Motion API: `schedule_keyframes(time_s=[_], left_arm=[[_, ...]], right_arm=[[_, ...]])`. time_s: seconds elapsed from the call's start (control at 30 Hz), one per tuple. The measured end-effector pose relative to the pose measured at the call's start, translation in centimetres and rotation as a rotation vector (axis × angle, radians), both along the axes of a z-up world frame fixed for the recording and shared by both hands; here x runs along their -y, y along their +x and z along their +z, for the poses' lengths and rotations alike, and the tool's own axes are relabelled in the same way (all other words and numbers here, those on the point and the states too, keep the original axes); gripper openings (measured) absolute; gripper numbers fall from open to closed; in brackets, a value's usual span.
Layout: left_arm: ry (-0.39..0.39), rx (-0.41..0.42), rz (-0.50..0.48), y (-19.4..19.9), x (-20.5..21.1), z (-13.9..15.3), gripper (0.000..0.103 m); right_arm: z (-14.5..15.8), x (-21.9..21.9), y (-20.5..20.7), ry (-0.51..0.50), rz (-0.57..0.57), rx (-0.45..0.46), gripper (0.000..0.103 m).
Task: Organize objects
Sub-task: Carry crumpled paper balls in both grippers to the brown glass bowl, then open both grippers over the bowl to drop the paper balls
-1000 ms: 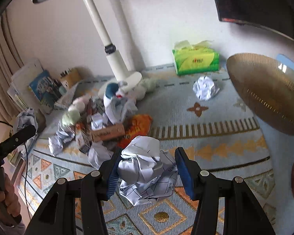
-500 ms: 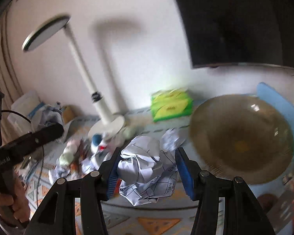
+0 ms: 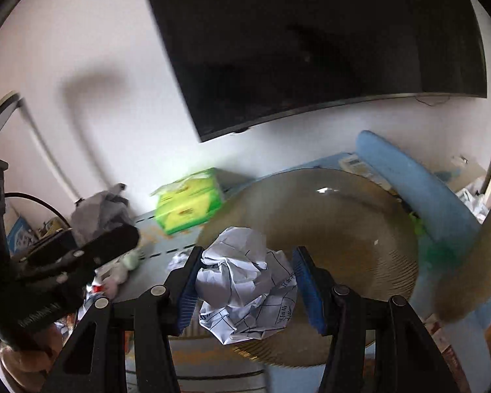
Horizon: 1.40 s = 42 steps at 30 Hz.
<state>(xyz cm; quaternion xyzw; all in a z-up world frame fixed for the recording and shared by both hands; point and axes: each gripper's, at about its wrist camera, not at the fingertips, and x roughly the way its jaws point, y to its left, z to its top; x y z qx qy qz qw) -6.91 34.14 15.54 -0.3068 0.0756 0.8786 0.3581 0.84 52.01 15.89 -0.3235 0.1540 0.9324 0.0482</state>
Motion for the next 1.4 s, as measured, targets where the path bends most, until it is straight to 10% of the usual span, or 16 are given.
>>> schedule_keyframes(time_s=[0.5,0.6,0.63,0.7,1.4], left_arm=[[-0.021,0.061,-0.060,-2.5,-5.6,-3.3,0.050],[-0.039,0.094,-0.048,-3.3,-5.8,-3.8,0.052],[-0.057,0.120,-0.047,-3.7,-5.8,-4.1,0.058],[-0.047,0.180,-0.078,-4.5,-5.5,-4.4,0.103],[-0.031,0.058,0.014,-0.5,4.5,2.7,0.103]], right_arm=[[-2.1,-3.7,-2.9,0.012,-0.056,0.078,0.053],[-2.4,-4.5,-3.1,-0.038,-0.068,0.080,0.069],[-2.4,-4.9,-3.1,-0.047,-0.085,0.087,0.087],[-2.0,-5.2,-2.6,-0.034,-0.085,0.029,0.103],[4.6,2.2,1.1,0.034,-0.020,-0.115,0.103]])
